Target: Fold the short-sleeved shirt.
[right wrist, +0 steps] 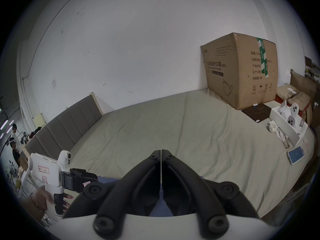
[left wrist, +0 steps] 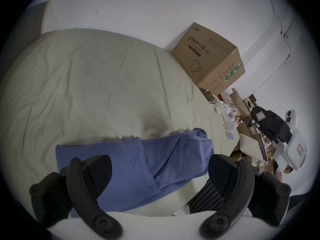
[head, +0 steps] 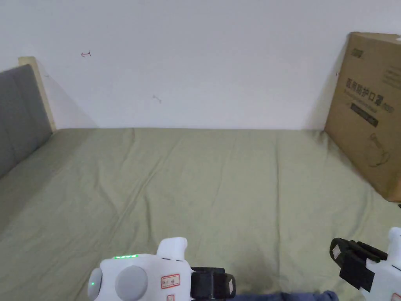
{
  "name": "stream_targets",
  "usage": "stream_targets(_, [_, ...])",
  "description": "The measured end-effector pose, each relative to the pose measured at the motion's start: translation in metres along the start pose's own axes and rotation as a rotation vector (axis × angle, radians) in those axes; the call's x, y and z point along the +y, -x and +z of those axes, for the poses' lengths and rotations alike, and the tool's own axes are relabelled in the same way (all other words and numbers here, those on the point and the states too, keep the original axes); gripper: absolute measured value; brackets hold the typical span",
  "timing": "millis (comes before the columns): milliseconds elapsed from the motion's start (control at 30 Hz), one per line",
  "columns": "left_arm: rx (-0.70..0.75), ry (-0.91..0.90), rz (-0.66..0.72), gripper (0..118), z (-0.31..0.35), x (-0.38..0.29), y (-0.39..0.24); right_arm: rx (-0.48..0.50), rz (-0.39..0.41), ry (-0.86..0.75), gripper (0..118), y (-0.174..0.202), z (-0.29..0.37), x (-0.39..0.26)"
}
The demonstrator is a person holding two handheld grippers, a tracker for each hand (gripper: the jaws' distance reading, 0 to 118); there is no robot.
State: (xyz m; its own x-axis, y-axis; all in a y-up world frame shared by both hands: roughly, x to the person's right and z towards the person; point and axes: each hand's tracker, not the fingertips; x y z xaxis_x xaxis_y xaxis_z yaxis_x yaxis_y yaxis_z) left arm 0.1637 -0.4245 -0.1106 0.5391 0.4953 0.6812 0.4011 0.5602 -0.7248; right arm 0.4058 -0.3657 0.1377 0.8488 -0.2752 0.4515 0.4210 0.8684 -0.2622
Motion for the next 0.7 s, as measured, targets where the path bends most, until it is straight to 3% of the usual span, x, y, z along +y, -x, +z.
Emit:
stream_targets(133, [0.105,0.023,0.031,112,0.004,0.002,0.029,-0.029,-0.02,0.004,1,-0.017,0.0,-0.003])
stream_targets(167, [0.143,0.029,0.021,101,0.003,-0.002,0.035,-0.034,-0.025,0.007,1,-0.022,-0.001,-0.004])
stream_targets(200, [0.193,0.033,-0.003,81,0.001,-0.005,0.04,-0.04,-0.027,0.012,1,-0.024,-0.002,-0.005])
stream_targets(233, [0.232,0.051,-0.028,49,-0.005,-0.006,0.041,-0.049,-0.032,0.019,1,-0.027,-0.004,-0.007])
stream_targets(267, [0.264,0.079,-0.053,6,-0.014,-0.008,0.041,-0.054,-0.039,0.024,1,-0.03,-0.005,-0.008])
stream_targets(333, [0.285,0.116,-0.074,2,-0.035,-0.02,0.038,-0.053,-0.058,0.031,1,-0.033,-0.005,-0.009])
stream_targets(533, [0.154,0.276,-0.085,2,-0.102,-0.048,0.015,-0.053,-0.053,0.052,1,-0.032,-0.009,-0.013])
stream_targets(600, [0.161,0.252,-0.125,2,-0.103,-0.052,0.006,-0.05,-0.046,0.063,1,-0.031,-0.011,-0.014])
stream_targets(667, [0.028,0.241,-0.04,2,-0.091,-0.046,0.007,-0.047,-0.04,0.071,1,-0.027,-0.013,-0.015])
stream_targets(700, [-0.105,0.242,0.049,2,-0.085,-0.044,0.009,-0.044,-0.039,0.075,1,-0.026,-0.014,-0.015])
